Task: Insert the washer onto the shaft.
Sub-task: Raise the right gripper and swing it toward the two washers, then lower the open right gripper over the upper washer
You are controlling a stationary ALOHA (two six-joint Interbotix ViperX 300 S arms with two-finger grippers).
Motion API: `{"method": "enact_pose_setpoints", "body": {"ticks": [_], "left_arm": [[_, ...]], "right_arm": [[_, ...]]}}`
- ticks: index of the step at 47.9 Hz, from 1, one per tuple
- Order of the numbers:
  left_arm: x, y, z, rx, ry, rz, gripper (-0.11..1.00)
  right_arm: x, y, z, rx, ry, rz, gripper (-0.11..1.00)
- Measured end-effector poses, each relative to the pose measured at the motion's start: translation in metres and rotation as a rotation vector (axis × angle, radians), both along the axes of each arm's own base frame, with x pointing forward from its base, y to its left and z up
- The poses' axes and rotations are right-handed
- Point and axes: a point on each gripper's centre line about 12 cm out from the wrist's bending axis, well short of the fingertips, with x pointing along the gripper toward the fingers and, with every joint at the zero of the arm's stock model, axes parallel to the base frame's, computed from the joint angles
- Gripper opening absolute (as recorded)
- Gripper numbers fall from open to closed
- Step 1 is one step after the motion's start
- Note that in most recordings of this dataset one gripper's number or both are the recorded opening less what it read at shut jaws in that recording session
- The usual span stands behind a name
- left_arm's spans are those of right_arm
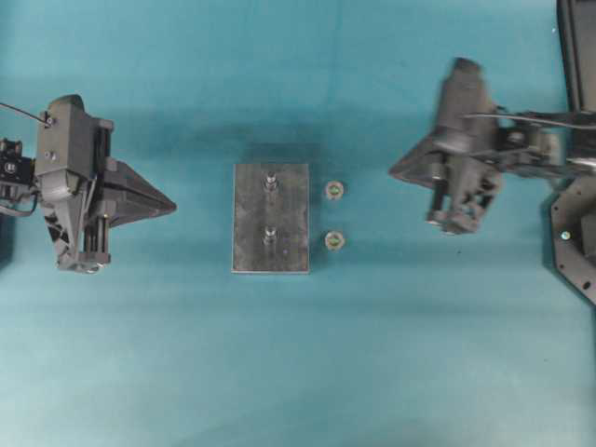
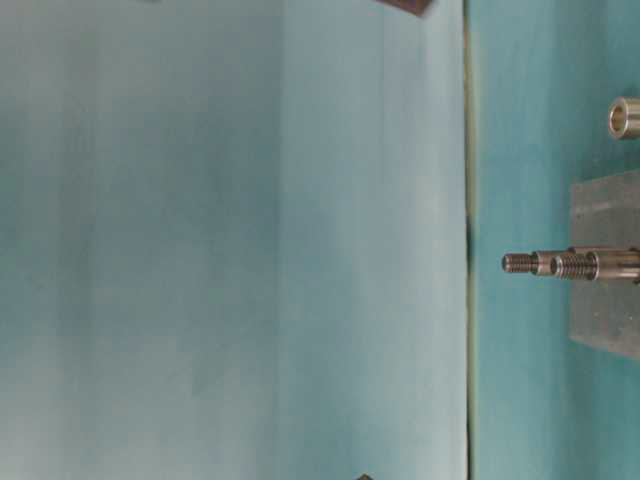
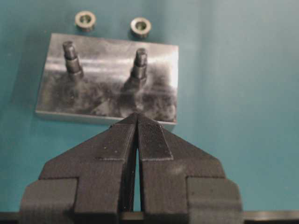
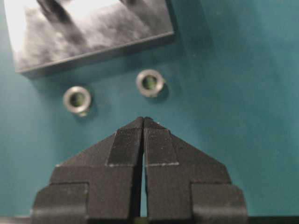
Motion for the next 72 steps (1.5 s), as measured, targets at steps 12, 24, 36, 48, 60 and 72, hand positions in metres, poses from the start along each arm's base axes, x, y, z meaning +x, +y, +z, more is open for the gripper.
{"method": "enact_pose_setpoints", "body": {"ticks": [12,24,36,48,60,72], "left_arm": [[0.000,0.000,0.000,0.000,-0.002,0.000,0.00],[0.000,0.000,0.001,0.000,-0.003,0.000,0.00],[0.000,0.000,0.001,0.000,-0.003,0.000,0.00],[0.000,0.000,0.001,0.000,-0.005,0.000,0.00],[-0.001,0.000,0.001,0.000,-0.003,-0.002,0.00],[-0.002,0.000,-0.002,0.000,0.005,0.000,0.00]], "right_arm": [[0.032,-0.007,-0.028,-0.017,0.102,0.038,0.01],[0.055,-0.012,-0.046,-0.018,0.172,0.058,0.21],[0.067,-0.013,-0.062,-0.001,0.277,0.071,0.84],[0.077,-0.014,-0.069,-0.002,0.294,0.081,0.80],[0.079,-0.009,-0.084,0.002,0.329,0.098,0.79],[0.082,-0.008,-0.089,0.000,0.324,0.101,0.78]]}}
